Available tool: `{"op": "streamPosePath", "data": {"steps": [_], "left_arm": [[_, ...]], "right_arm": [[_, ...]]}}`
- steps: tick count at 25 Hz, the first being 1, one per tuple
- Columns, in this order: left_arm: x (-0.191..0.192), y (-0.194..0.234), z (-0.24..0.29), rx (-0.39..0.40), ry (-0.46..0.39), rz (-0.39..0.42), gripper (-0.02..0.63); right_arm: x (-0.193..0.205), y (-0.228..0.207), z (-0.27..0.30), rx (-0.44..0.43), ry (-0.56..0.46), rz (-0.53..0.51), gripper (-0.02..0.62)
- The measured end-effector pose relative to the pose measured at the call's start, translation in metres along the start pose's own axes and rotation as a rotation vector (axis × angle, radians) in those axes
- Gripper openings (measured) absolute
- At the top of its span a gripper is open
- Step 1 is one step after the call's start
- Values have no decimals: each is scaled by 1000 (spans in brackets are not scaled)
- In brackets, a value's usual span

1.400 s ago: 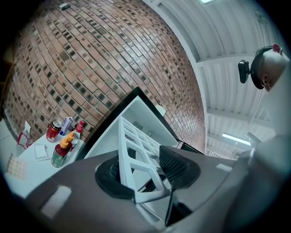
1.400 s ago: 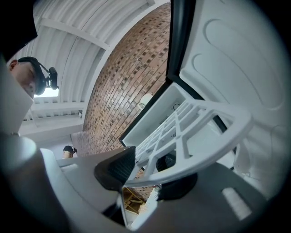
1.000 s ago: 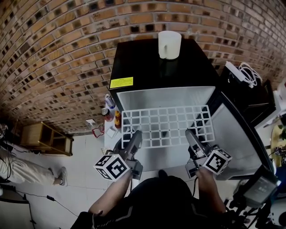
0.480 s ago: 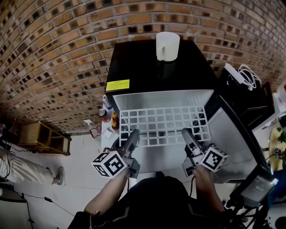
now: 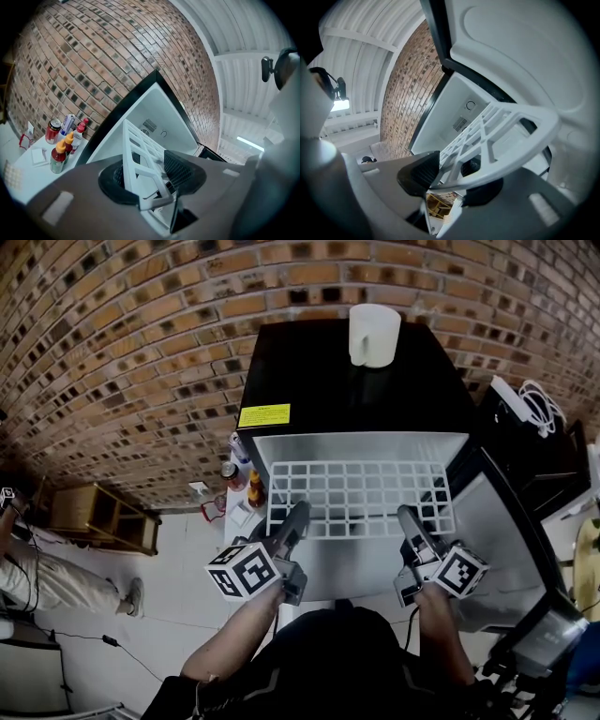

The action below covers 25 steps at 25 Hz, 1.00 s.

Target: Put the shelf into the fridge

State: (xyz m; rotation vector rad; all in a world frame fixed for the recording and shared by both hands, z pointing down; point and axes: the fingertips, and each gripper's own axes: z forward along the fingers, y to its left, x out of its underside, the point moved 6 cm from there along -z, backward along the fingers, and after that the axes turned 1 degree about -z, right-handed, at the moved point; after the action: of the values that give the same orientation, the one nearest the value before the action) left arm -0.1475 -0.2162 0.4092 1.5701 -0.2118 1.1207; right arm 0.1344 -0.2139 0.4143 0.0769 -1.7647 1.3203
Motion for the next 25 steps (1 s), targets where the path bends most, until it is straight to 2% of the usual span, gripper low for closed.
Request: {"op": "streamPosePath", "data": {"steps": [4,11,14,25], "left_arm": [[1,2,0,1,-7,-8,150],[9,8,0,-8,1,-66,147],[8,9,0,1,-13,-37,149],[4,12,7,-11,-31,-51,147]], "right_arm": [[2,-1,2,-3,-2,14,146],[2,-2,-4,76,10,-12,149],[3,-4,-2,76,13,-1,146],[0,-13,5,73,13,-6,147]]}}
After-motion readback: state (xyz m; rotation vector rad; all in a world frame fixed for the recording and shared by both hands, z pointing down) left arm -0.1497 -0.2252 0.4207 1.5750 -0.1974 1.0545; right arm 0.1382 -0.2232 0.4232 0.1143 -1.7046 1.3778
